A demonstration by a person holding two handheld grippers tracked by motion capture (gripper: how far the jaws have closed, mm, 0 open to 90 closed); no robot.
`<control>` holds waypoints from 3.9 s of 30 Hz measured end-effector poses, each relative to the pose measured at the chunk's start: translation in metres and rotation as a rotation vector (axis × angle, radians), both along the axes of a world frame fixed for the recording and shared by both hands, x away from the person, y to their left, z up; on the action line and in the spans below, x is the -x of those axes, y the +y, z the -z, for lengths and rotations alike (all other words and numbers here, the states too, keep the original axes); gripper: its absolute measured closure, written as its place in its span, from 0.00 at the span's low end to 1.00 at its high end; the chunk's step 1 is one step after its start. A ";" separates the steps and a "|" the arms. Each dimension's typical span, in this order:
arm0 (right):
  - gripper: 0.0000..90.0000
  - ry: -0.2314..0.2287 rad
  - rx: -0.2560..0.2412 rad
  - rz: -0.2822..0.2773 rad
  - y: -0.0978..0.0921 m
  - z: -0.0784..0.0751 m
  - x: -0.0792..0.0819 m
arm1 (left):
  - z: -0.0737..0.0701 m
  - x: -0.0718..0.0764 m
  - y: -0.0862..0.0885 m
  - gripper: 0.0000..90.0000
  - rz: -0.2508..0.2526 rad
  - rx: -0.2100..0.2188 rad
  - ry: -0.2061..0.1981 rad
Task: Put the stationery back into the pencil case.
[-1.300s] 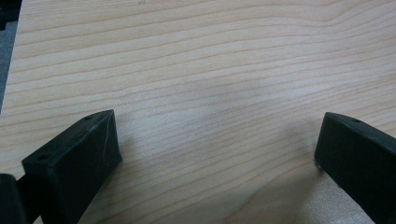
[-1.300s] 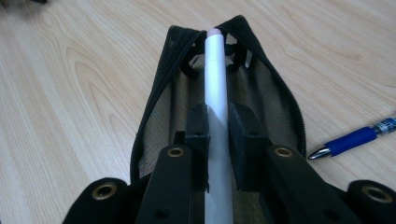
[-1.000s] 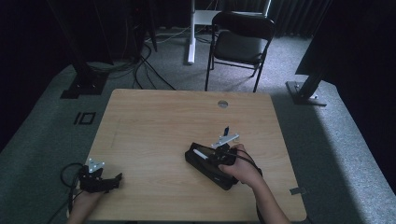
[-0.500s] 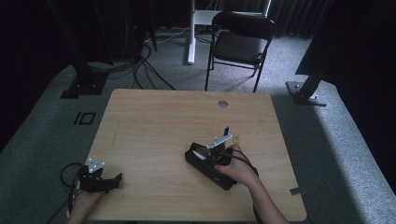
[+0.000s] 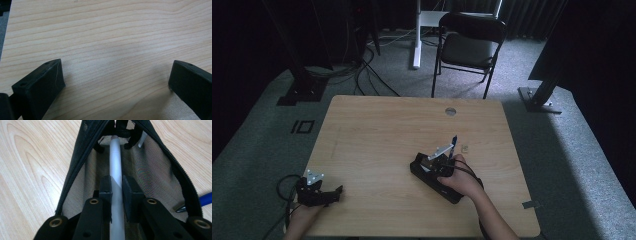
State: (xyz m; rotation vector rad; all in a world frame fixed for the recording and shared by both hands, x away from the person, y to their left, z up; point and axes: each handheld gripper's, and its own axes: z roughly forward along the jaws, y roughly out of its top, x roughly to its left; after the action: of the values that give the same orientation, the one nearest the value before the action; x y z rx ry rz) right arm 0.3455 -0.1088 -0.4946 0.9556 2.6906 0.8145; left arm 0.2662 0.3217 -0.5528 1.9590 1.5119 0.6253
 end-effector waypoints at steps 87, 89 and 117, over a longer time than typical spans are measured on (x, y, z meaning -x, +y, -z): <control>0.81 -0.253 -0.289 0.294 -0.068 -0.048 -0.007 | 0.000 0.000 0.000 0.00 0.000 0.000 0.000; 0.80 -0.267 -0.293 0.317 -0.071 -0.046 -0.008 | 0.000 0.000 0.000 0.00 0.000 0.000 0.000; 0.74 -0.274 -0.301 0.514 -0.098 -0.006 -0.034 | 0.000 0.000 0.000 0.00 0.000 0.000 0.000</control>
State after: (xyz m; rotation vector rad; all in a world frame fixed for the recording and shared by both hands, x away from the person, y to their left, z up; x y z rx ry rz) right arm 0.3796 -0.2069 -0.4889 1.3999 1.9922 1.1411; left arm 0.2662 0.3217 -0.5528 1.9585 1.5122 0.6255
